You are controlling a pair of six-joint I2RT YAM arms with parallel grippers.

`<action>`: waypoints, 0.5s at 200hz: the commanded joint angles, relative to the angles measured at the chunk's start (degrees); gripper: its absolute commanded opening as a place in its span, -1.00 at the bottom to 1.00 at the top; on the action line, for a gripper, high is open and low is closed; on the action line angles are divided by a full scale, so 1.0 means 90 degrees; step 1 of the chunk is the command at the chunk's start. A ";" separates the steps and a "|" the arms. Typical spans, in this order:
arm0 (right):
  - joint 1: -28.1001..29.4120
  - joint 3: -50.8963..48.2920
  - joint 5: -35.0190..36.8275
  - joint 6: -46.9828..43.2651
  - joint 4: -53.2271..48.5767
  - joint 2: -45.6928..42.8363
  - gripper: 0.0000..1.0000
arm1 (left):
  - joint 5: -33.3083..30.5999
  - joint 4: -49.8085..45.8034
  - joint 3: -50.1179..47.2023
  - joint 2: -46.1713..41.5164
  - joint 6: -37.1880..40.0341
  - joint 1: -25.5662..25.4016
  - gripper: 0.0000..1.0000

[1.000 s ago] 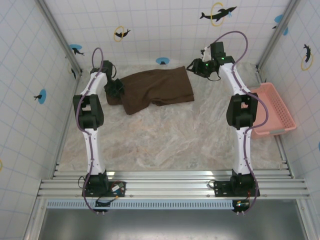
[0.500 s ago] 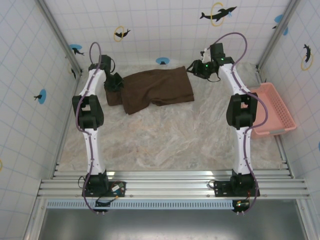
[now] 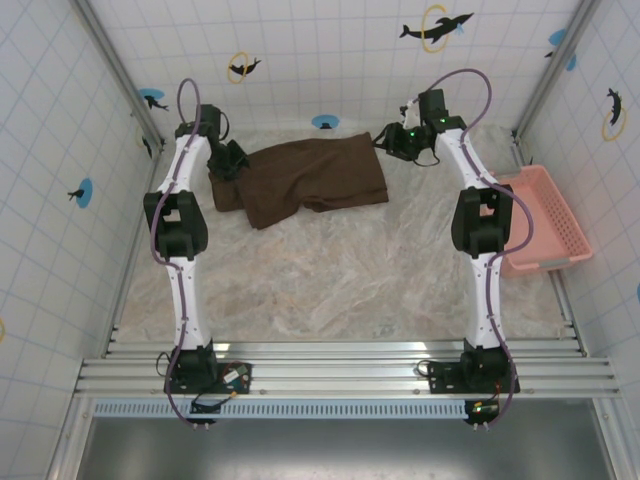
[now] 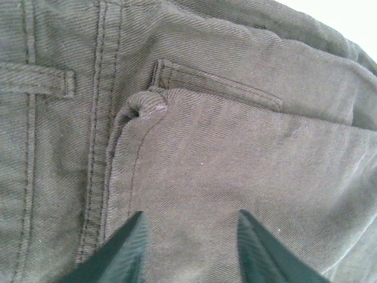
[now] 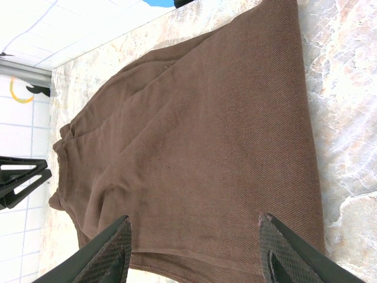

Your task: Roll up the long pants

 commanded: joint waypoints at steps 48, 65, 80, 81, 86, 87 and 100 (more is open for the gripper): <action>-0.0004 0.0044 -0.0100 0.0051 0.0130 0.0156 0.18 | -0.0294 -0.0261 -0.0060 0.0230 0.0156 -0.0006 0.06; -0.0018 0.0039 -0.0102 0.0062 0.0120 0.0141 0.18 | -0.0236 -0.0209 -0.0108 0.0301 0.0108 -0.0010 0.02; -0.0034 0.0040 -0.0086 0.0060 0.0115 0.0109 0.18 | -0.0228 -0.0142 -0.0183 0.0336 0.0056 -0.0012 -0.01; -0.0036 0.0037 -0.0090 0.0060 0.0113 0.0107 0.18 | -0.0229 -0.0141 -0.0187 0.0336 0.0052 -0.0009 -0.01; -0.0031 0.0035 -0.0088 0.0055 0.0112 0.0105 0.18 | -0.0229 -0.0114 -0.0212 0.0340 0.0042 -0.0013 -0.02; -0.0030 0.0034 -0.0091 0.0053 0.0111 0.0095 0.18 | -0.0225 -0.0108 -0.0216 0.0343 0.0045 -0.0009 -0.02; -0.0036 -0.0002 -0.0081 0.0041 0.0102 0.0061 0.18 | -0.0305 -0.0136 -0.0251 0.0328 0.0047 -0.0023 -0.04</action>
